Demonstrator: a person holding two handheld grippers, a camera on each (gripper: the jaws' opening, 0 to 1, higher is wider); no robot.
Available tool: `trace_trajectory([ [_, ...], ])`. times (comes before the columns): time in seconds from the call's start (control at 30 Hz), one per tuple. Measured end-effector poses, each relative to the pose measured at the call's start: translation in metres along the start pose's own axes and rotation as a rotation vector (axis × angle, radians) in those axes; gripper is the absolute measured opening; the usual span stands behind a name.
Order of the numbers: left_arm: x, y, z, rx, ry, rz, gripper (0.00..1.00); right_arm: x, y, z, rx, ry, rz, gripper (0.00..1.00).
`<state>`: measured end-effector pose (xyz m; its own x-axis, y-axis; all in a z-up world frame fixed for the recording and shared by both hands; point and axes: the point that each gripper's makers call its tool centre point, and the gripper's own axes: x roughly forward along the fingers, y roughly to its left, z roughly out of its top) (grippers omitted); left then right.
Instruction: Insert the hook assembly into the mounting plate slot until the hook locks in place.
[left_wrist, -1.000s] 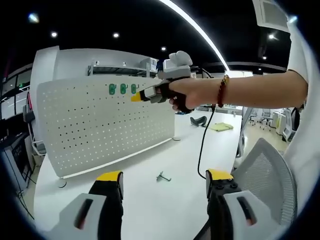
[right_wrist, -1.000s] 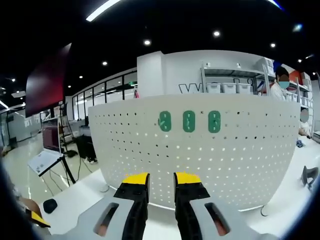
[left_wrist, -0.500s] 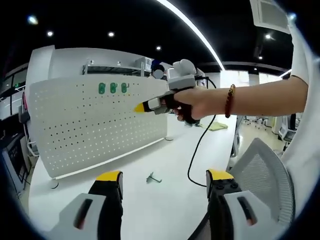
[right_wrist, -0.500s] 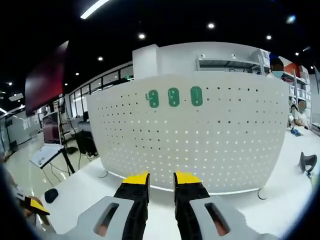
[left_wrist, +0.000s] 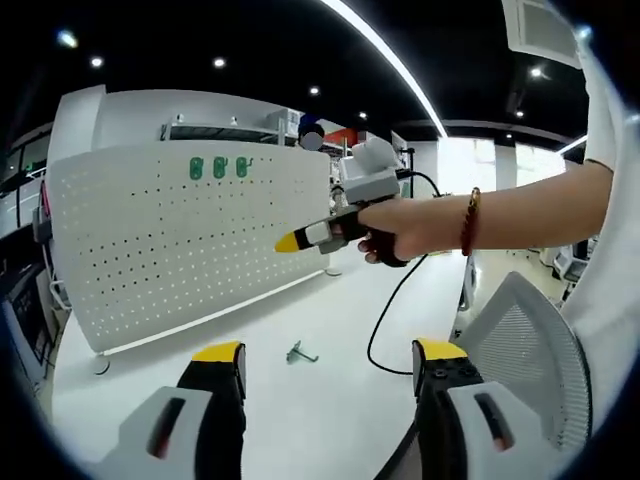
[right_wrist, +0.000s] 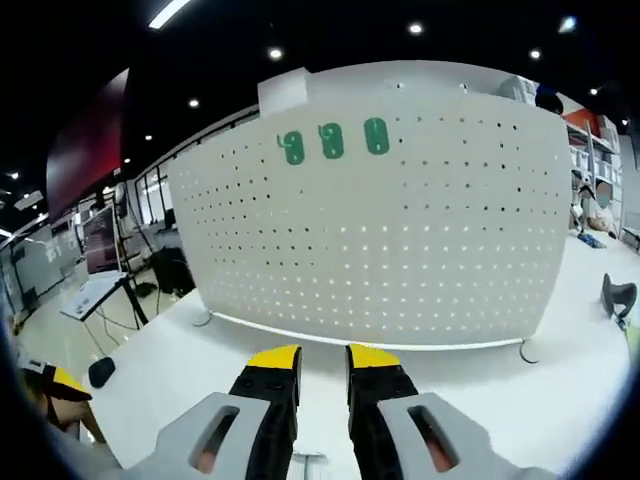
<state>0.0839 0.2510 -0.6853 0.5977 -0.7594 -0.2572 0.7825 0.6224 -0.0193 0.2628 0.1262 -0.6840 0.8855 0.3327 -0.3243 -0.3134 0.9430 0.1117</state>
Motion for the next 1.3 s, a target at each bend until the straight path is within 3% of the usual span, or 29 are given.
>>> trace_trajectory([
  [0.37, 0.008, 0.001, -0.003, -0.006, 0.006, -0.023, 0.70, -0.004, -0.004, -0.034, 0.012, 0.059, -0.014, 0.16],
  [0.7, 0.009, 0.004, -0.008, -0.013, 0.019, -0.026, 0.70, -0.004, 0.001, -0.079, 0.017, 0.158, -0.009, 0.16],
  [1.3, 0.012, 0.011, -0.018, -0.052, 0.031, -0.012, 0.69, 0.000, 0.010, -0.123, 0.029, 0.266, 0.014, 0.15],
])
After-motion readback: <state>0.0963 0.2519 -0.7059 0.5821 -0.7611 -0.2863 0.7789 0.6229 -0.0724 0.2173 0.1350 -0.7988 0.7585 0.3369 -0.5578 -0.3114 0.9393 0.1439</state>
